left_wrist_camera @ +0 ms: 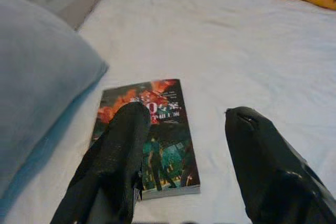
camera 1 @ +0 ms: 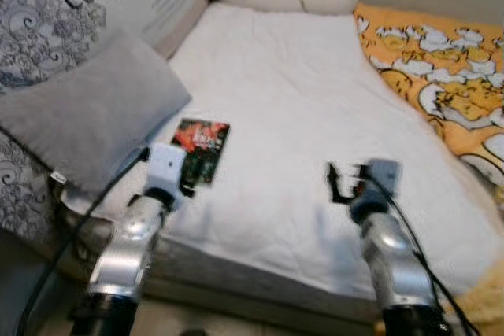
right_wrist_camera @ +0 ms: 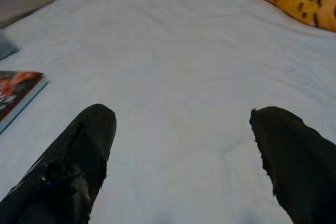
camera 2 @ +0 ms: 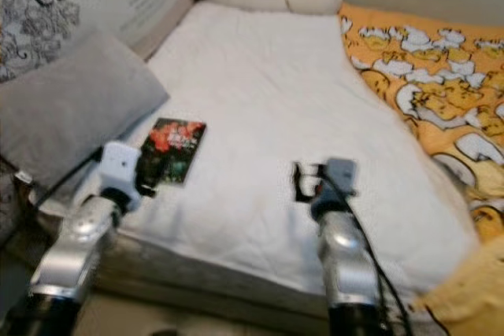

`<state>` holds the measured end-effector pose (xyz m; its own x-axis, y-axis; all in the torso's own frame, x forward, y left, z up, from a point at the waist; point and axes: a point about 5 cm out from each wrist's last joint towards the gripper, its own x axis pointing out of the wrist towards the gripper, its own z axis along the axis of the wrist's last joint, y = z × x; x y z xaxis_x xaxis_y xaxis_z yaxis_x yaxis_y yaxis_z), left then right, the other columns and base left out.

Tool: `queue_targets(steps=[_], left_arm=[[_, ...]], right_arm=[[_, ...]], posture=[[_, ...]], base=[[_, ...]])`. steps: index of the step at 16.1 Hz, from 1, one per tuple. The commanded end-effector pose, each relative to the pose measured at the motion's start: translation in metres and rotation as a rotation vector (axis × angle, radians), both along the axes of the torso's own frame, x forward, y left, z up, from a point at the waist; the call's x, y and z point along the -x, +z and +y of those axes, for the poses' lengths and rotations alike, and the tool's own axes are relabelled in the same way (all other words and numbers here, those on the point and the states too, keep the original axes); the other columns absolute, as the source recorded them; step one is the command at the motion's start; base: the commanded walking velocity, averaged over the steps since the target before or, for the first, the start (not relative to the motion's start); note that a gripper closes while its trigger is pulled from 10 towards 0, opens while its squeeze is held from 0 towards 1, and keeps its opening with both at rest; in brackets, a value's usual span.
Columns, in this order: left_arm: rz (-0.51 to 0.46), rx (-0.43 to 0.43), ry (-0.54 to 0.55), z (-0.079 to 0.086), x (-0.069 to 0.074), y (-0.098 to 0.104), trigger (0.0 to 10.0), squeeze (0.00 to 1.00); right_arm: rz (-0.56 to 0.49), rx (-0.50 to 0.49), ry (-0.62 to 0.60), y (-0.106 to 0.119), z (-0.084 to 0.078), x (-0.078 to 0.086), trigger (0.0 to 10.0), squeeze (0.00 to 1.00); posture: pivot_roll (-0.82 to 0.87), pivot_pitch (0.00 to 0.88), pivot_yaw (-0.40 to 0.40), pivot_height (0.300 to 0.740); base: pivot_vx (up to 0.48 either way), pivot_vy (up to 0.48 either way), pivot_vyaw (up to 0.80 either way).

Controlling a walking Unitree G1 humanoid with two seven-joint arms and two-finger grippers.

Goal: Clean up the room

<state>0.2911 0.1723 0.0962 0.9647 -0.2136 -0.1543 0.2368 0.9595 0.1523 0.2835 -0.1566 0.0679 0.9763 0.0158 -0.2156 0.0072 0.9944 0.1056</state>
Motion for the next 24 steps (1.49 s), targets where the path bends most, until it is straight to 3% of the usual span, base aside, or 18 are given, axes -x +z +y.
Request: queue_targets(steps=[1, 9, 11, 18, 24], left_arm=[[-0.017, -0.011, -0.011, -0.006, -0.002, 0.002, 10.0, 0.0], [-0.029, -0.016, -0.013, -0.009, -0.006, 0.004, 10.0, 0.0], [-0.024, -0.001, -0.028, -0.012, -0.007, 0.004, 10.0, 0.0], [-0.03, 0.024, -0.039, -0.012, -0.007, 0.004, 10.0, 0.0], [-0.028, 0.037, -0.038, -0.012, -0.008, 0.004, 10.0, 0.0]], right_arm=[[0.009, 0.035, -0.024, 0.0, -0.01, -0.001, 10.0, 0.0], [0.033, 0.074, -0.022, -0.005, -0.007, -0.003, 10.0, 0.0], [0.029, 0.136, -0.017, -0.007, -0.007, -0.004, 10.0, 0.0], [0.044, 0.109, 0.004, -0.008, -0.004, -0.006, 10.0, 0.0], [0.046, 0.117, 0.025, -0.009, -0.001, -0.007, 10.0, 0.0]], posture=[[0.08, 0.0, -0.003, 0.74], [0.08, 0.0, 0.0, 0.74], [0.08, 0.0, 0.001, 0.74], [0.07, 0.0, -0.002, 0.74], [0.08, 0.0, -0.006, 0.74]], base=[[0.0, -0.409, 0.0], [0.0, -0.391, 0.0], [0.0, 0.0, 0.0], [0.0, 0.0, -0.07], [0.325, 0.0, -0.13]])
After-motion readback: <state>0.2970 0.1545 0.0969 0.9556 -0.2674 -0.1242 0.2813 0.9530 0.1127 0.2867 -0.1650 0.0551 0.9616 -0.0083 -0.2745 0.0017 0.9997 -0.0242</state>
